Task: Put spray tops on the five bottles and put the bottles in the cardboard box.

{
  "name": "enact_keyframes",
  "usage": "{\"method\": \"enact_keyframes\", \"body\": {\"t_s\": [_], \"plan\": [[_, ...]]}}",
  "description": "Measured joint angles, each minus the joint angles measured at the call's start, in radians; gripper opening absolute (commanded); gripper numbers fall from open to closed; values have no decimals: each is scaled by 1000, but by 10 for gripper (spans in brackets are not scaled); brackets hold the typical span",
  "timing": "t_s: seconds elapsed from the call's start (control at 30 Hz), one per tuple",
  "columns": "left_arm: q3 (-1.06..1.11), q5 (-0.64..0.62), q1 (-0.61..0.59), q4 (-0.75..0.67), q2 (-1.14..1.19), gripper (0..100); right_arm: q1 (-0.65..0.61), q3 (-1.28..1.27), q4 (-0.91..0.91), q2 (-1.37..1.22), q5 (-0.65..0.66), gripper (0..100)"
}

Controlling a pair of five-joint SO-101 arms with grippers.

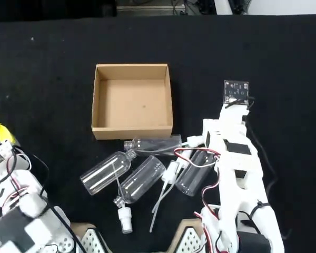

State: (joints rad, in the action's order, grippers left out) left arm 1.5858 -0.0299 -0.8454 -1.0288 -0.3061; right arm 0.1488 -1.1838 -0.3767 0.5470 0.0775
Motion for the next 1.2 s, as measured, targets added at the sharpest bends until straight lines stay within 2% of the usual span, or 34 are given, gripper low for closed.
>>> {"method": "enact_keyframes", "body": {"t_s": [0.5,0.73,0.87,1.0,1.2], "plan": [[-123,0,-75,-632,632,33,0,0,0,0,0,173],[-186,2,-81,-671,760,43,0,0,0,0,0,173],[-190,3,-81,-672,761,180,0,0,0,0,0,173],[-203,71,-81,-675,770,319,0,0,0,0,0,173],[-193,84,-83,-677,776,343,0,0,0,0,0,173]]}}
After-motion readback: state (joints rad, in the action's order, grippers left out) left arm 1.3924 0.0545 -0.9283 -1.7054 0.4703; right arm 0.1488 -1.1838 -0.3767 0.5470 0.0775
